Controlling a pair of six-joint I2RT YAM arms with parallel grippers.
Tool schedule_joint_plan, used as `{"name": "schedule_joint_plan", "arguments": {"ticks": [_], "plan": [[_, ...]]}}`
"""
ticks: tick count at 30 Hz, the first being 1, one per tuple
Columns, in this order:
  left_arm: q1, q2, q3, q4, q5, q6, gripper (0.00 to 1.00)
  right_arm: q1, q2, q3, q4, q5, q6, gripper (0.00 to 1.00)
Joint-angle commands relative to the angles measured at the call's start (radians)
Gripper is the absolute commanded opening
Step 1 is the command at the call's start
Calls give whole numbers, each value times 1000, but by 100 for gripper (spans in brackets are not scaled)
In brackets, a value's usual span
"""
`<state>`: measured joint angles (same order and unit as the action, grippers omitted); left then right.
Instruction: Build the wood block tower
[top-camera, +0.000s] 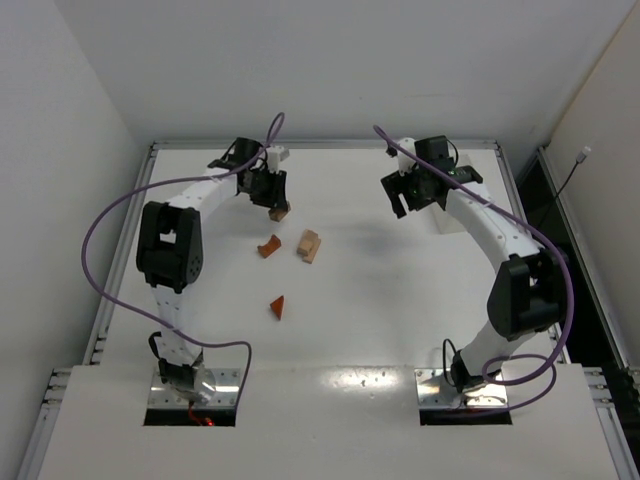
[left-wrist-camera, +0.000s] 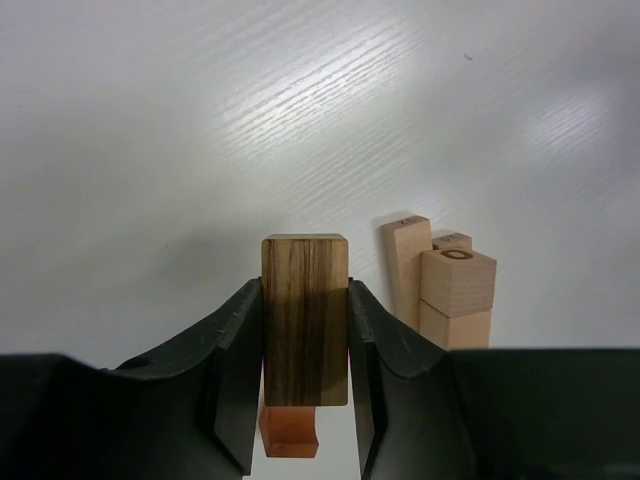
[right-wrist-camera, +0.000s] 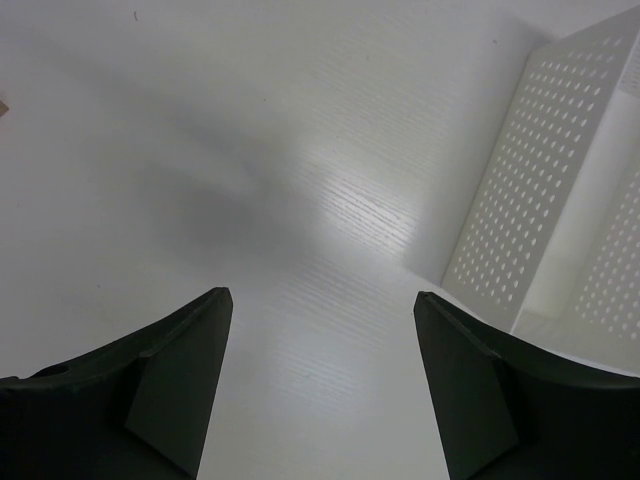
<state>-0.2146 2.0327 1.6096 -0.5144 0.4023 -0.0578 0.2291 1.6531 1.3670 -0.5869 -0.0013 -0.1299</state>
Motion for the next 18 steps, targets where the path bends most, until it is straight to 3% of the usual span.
{"name": "schedule_joint_plan", "arguments": {"ticks": [1,7,18], "plan": [[7,37,12,-19,-26,21,0,-5,-16,-8,9,-12,4,71],[-3,60,-102,-10,56,30,0,-5,-7,-8,9,-22,4,71],[7,118,-204,8,365,6,0,-5,-7,-8,9,-31,4,71]]}}
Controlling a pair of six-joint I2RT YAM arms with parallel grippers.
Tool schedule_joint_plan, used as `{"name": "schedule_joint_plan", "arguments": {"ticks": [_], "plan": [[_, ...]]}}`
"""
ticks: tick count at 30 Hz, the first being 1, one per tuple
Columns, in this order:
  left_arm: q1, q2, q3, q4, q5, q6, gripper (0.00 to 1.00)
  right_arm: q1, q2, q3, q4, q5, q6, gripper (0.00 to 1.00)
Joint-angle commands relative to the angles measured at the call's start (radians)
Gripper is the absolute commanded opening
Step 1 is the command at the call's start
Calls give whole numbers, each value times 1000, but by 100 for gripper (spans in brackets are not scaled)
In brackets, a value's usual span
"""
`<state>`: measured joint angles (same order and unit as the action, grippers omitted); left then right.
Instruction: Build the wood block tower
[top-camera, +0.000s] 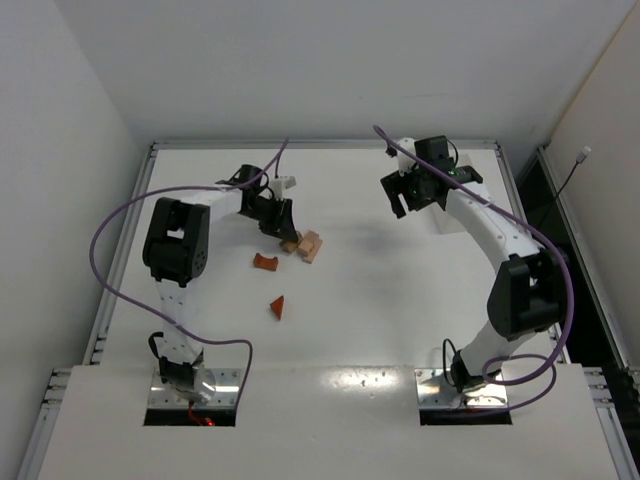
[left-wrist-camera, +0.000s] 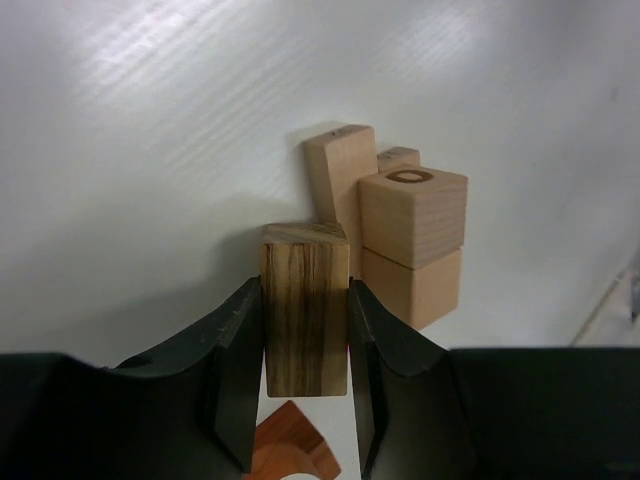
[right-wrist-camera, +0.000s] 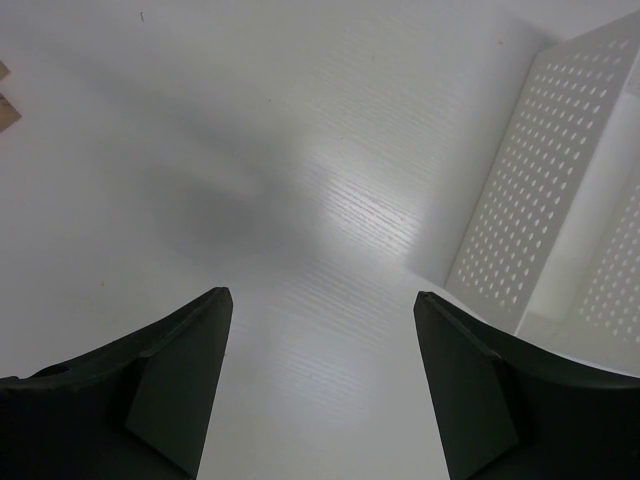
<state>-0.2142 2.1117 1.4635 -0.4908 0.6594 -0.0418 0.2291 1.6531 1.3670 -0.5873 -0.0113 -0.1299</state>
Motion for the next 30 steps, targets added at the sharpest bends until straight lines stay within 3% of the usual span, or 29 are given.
{"name": "schedule_joint_plan", "arguments": {"ticks": [1,6,30], "plan": [[16,39,-75,-5,123,-19,0,-5,-16,-17,9,-21,4,71],[26,14,-179,84,157,-52,0,-5,-27,-49,18,-33,15,71],[53,-87,-336,161,112,-93,0,-5,-27,-31,18,-42,15,71]]}}
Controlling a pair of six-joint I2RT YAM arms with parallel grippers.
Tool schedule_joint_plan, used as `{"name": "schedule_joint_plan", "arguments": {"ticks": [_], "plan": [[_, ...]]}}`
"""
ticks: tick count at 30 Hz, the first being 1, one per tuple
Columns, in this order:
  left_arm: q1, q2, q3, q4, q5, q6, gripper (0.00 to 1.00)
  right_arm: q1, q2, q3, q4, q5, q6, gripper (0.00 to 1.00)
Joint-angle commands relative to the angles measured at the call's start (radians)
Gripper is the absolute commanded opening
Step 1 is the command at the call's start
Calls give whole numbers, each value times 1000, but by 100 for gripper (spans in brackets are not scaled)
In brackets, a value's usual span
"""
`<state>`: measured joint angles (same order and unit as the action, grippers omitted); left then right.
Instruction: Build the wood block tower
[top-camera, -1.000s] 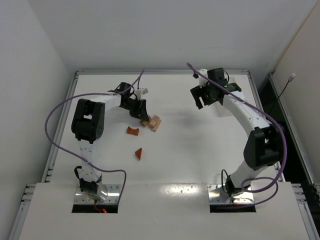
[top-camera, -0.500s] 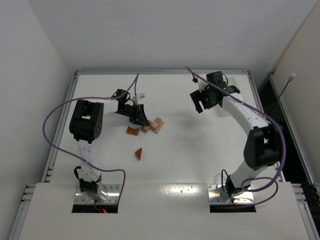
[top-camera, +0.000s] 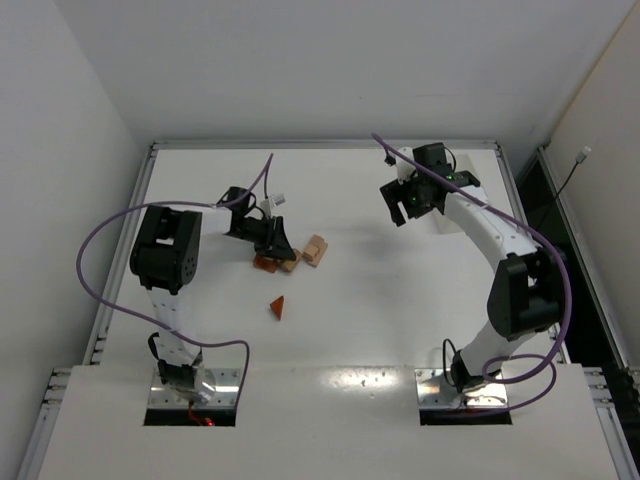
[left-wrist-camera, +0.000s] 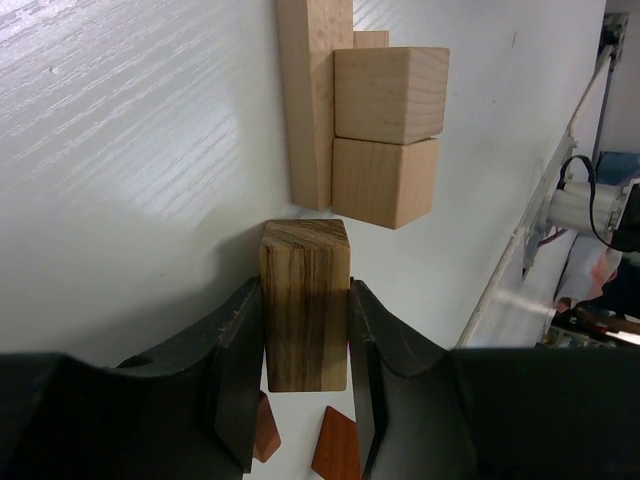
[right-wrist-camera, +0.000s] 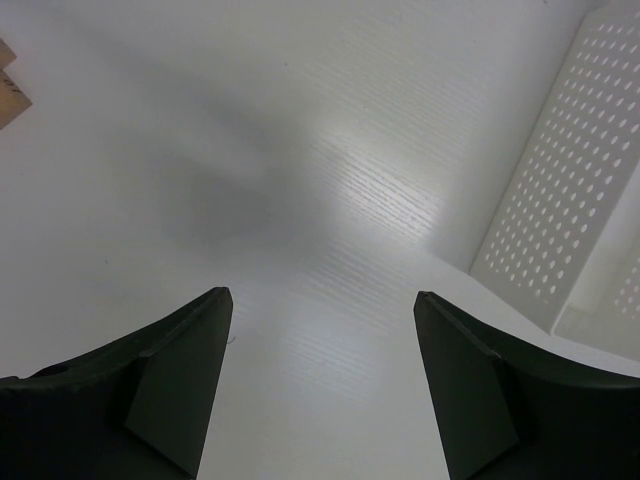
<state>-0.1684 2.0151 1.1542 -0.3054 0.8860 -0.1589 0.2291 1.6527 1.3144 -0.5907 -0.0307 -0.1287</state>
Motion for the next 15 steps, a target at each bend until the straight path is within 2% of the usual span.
{"name": "schedule_joint_plan", "arguments": {"ticks": [1,6,15], "plan": [[7,10,-16,-24,-114,24,0,-5,-27,22,22,-23,14,71],[7,19,-7,-35,-131,24,0,-5,-27,22,12,-23,14,71],[73,-53,-70,64,-225,-42,0,-5,-27,13,12,-32,14,71]]}}
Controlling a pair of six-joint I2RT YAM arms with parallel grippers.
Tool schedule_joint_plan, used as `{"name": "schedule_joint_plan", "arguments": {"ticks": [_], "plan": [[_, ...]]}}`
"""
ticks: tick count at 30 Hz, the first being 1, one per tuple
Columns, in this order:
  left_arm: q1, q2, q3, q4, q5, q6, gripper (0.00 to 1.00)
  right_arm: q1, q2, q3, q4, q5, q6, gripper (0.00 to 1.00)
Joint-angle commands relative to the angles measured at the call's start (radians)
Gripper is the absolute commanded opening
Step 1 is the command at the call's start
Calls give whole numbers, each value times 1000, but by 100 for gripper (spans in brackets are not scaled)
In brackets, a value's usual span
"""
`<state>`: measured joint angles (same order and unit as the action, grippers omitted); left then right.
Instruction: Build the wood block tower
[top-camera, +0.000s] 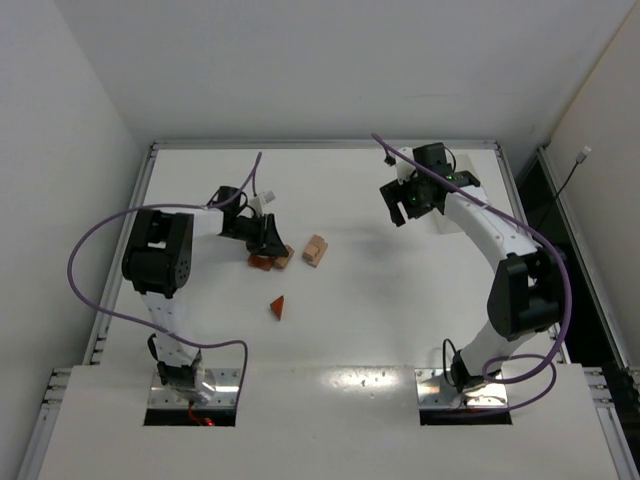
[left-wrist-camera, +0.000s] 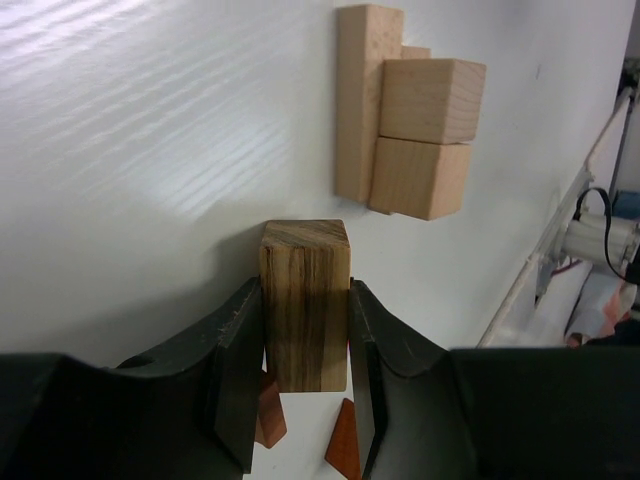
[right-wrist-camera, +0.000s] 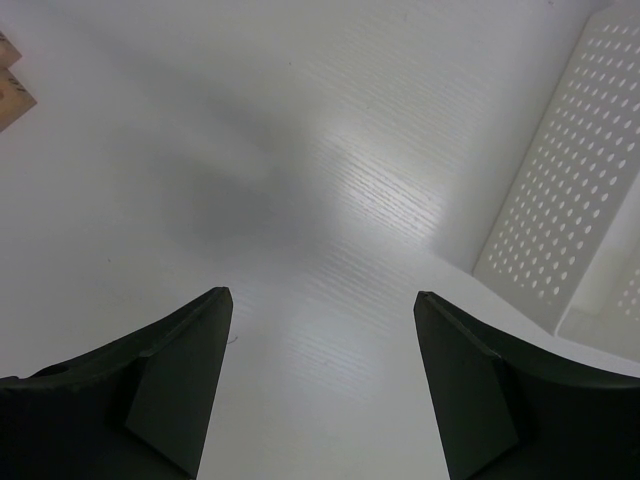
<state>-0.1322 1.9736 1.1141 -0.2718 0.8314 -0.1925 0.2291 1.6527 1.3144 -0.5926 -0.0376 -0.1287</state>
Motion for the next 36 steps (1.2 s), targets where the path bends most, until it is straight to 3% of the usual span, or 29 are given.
{"name": "schedule_joint_plan", "arguments": {"ticks": [1,9,36], "plan": [[37,-12,-30,31,-170,-8,0,-5,-27,13,14,-25,14,71],[28,66,10,13,-107,-8,0,-5,-27,13,14,-25,14,71],[-64,76,-19,51,-83,-38,0,-5,-18,13,14,-25,14,71]]}}
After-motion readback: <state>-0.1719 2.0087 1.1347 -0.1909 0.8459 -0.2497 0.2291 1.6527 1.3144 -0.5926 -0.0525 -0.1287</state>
